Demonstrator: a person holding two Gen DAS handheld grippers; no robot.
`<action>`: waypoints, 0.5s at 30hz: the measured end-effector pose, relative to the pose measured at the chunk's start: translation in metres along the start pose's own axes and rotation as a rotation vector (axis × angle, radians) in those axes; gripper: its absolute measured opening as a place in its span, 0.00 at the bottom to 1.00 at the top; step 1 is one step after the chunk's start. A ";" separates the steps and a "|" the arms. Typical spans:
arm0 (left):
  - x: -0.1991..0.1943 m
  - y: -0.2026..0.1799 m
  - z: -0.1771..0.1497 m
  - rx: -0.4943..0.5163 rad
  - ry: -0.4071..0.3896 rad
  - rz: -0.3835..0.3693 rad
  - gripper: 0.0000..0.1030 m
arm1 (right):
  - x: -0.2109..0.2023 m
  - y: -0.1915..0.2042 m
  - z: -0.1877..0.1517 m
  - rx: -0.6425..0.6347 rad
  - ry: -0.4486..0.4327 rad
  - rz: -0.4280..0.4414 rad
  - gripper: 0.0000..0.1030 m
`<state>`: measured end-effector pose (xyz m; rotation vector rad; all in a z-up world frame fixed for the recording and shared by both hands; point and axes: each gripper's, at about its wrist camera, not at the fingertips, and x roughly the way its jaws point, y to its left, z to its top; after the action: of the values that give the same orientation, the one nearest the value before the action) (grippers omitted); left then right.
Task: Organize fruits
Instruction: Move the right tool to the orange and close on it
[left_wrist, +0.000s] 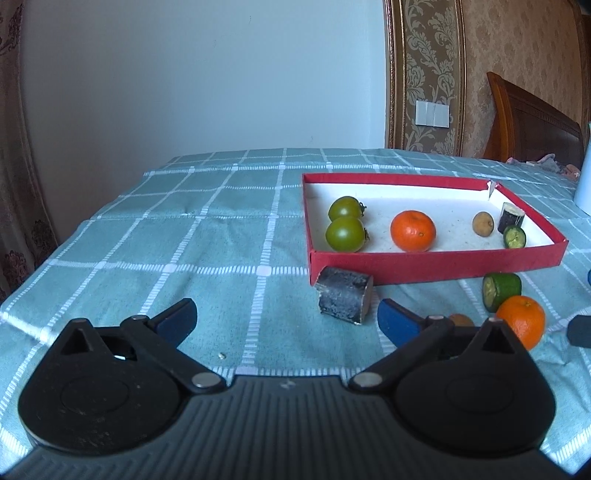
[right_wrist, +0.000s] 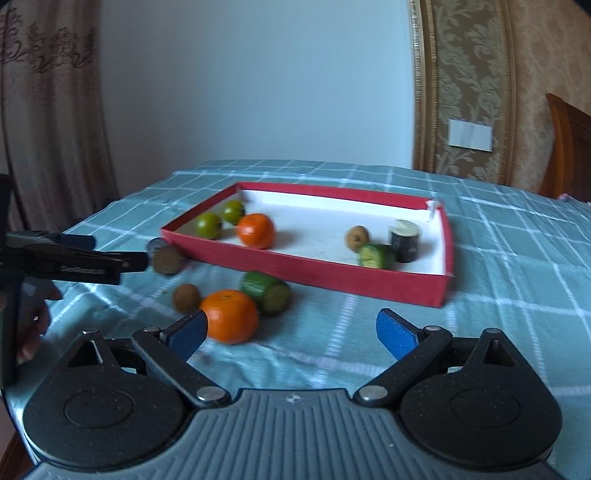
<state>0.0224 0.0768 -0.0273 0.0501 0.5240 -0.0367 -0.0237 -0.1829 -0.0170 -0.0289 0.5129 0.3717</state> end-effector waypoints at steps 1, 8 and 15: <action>0.001 0.001 0.000 -0.003 0.005 -0.008 1.00 | 0.003 0.004 0.000 -0.010 0.005 -0.004 0.91; 0.005 0.007 -0.002 -0.035 0.036 -0.045 1.00 | 0.034 0.017 0.002 0.013 0.100 0.050 0.64; 0.017 0.015 -0.002 -0.082 0.106 -0.098 1.00 | 0.048 0.023 0.002 0.004 0.113 0.059 0.53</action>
<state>0.0370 0.0919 -0.0371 -0.0538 0.6328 -0.1091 0.0080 -0.1446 -0.0367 -0.0314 0.6269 0.4284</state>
